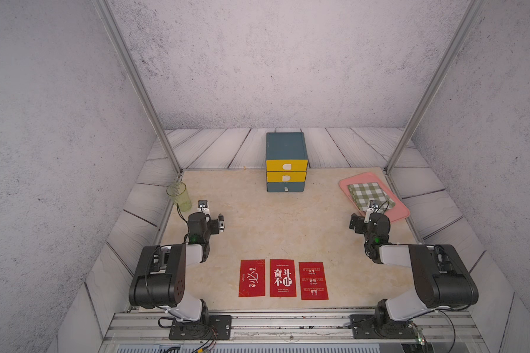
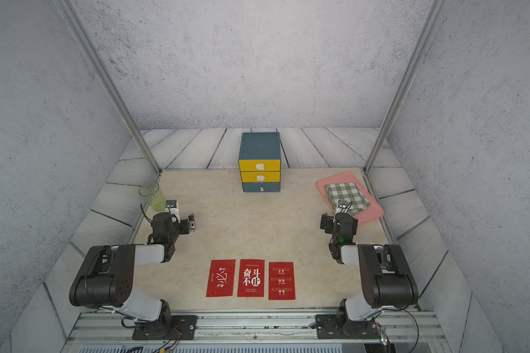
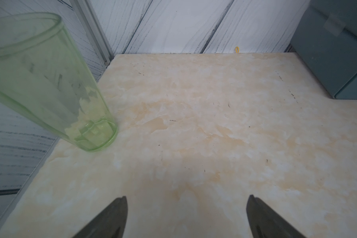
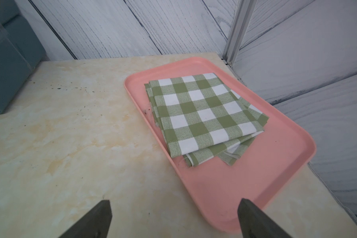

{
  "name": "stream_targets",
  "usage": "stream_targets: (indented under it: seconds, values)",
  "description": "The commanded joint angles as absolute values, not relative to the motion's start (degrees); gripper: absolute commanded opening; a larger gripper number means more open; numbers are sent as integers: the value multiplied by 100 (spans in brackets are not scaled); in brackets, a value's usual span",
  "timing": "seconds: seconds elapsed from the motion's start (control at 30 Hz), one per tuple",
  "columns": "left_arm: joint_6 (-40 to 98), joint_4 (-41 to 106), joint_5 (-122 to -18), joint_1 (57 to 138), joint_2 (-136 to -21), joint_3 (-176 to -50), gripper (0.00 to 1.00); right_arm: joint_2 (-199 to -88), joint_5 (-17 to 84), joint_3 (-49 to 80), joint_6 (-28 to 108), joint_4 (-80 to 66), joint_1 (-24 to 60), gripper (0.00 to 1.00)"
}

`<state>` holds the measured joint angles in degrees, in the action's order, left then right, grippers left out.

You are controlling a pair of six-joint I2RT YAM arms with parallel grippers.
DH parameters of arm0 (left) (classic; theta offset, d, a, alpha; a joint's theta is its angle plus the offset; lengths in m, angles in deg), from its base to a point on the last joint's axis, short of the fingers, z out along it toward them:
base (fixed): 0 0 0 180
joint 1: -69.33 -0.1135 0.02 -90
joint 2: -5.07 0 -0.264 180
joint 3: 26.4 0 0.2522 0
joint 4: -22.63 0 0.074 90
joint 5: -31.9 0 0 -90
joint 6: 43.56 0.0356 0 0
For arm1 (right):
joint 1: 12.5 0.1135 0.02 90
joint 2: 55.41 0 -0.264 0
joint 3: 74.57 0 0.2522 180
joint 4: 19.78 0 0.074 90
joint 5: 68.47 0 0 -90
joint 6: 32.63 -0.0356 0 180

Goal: Take the postcards out of the drawer
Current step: Reset both arms

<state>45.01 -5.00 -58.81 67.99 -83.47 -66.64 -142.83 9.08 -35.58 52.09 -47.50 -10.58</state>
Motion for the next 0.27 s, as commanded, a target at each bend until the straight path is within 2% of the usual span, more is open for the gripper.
stream_targets:
  seconds: [0.0,0.23]
  values:
    - [4556,-467,-5933,6761,-8273,-6778,96,-14329,887,-3499,5260,-4847,-1056,99]
    - [4555,-491,-5925,6764,-8248,-6746,96,-14329,892,-3498,5255,-4846,-1054,99]
